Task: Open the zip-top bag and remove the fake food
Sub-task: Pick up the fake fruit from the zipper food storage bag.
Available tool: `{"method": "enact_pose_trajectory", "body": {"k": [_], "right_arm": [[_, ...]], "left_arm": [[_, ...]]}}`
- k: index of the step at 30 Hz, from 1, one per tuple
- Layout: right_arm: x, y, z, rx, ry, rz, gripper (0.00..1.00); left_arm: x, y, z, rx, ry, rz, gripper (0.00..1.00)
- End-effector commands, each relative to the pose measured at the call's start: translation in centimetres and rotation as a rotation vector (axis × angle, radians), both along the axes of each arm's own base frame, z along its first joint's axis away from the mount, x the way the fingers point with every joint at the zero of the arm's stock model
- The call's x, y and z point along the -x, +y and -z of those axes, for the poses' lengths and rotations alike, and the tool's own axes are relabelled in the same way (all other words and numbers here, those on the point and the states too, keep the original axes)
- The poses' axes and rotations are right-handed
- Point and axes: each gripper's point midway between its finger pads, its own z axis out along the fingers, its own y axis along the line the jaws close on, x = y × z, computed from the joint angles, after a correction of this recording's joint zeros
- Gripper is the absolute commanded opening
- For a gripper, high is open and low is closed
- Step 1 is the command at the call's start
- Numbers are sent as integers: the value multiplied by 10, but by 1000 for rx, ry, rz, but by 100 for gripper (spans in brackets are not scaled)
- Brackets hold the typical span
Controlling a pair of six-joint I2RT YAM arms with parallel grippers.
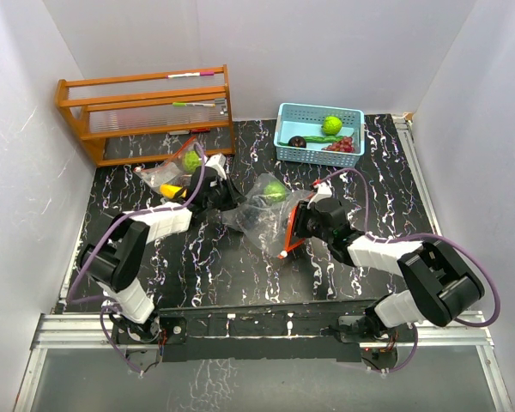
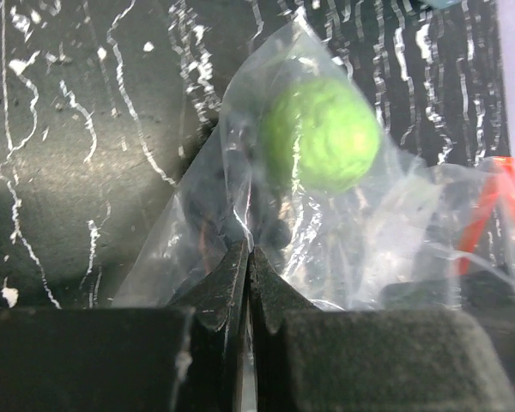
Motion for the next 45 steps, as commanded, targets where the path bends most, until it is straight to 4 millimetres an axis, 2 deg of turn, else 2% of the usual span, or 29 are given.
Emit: {"method": "enact_pose_trajectory", "body": {"k": [1, 6, 8, 10, 13, 15, 17, 20, 23, 25, 29, 32, 34, 35, 36, 39, 41, 45], "right_arm": [[-16, 14, -35, -86, -124, -11, 23], [-17, 14, -30, -82, -116, -16, 22], [-16, 15, -28, -83, -112, -19, 22], [-17, 16, -27, -82, -111, -20, 22], [-18, 15, -25, -75, -108, -17, 23], [-18, 15, -24, -72, -110, -14, 23], [-19, 14, -24, -64, -113, -9, 24], [-22, 13, -19, -45, -107, -8, 34], [-23, 17, -18, -47, -102, -24, 43], [-24, 19, -19, -52, -101, -29, 43], [-26, 19, -20, -50, -109, -23, 44], [-27, 18, -18, -46, -109, -22, 44], [-27, 19, -18, -47, -109, -23, 44], [-26, 19, -18, -49, -110, -26, 45], [-26, 19, -18, -50, -112, -26, 45], [-26, 20, -18, -50, -110, -28, 45], [-26, 19, -18, -50, -111, -27, 45], [-26, 19, -18, -47, -113, -26, 45]], "left_arm": [[-4, -13, -68, 46, -140, 34, 0], [3, -26, -105, 65, -212, 86, 0], [5, -27, -112, 66, -230, 92, 0], [4, -22, -103, 37, -233, 73, 0], [4, -14, -66, -30, -152, 42, 0], [6, -15, -53, -24, -126, 45, 0], [7, -16, -44, -23, -109, 45, 0], [5, -14, -34, -43, -90, 37, 0], [5, -14, -33, -44, -88, 38, 0], [6, -19, -48, -11, -109, 55, 0], [12, -36, -115, 53, -255, 146, 0], [20, -43, -154, 42, -356, 179, 0], [24, -46, -168, 57, -396, 193, 0], [25, -45, -168, 53, -408, 191, 0], [23, -43, -159, 38, -404, 179, 0], [13, -32, -98, -70, -282, 122, 0], [14, -30, -65, -96, -207, 120, 0], [19, -29, -35, -91, -138, 120, 0]]}}
